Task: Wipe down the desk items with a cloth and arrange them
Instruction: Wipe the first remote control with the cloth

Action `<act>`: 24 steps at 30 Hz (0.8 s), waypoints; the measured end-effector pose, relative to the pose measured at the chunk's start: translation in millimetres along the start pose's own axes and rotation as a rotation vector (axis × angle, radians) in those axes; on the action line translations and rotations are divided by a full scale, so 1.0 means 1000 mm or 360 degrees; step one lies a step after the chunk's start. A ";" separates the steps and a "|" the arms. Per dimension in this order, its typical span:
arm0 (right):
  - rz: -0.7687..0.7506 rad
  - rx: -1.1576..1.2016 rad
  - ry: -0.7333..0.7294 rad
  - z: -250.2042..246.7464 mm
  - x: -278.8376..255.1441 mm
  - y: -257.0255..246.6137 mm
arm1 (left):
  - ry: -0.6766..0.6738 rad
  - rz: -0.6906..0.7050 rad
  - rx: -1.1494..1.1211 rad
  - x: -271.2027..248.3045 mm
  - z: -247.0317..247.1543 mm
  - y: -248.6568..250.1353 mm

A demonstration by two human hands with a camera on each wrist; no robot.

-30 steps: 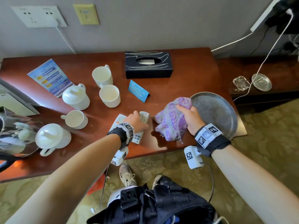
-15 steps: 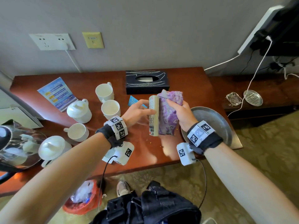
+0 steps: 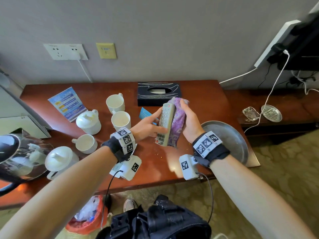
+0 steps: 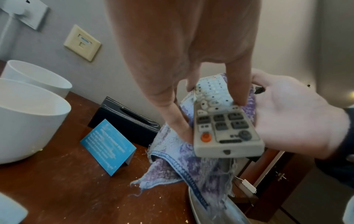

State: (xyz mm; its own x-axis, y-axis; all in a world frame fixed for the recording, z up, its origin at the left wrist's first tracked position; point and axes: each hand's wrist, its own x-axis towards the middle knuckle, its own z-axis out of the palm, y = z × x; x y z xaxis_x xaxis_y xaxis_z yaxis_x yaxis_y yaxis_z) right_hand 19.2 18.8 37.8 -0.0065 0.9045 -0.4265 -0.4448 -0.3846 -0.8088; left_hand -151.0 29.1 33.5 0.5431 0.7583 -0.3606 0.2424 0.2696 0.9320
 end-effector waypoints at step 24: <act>-0.0444 -0.0631 -0.0012 0.003 0.010 0.019 | 0.0063 -0.0076 -0.0164 -0.018 0.004 -0.002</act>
State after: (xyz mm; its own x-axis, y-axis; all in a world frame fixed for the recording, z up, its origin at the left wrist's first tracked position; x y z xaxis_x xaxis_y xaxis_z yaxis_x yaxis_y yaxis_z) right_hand 8.0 21.6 19.5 0.0571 0.9838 -0.1698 -0.0550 -0.1667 -0.9845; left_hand -158.3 12.2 38.2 0.5003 0.7655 -0.4045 0.1822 0.3637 0.9135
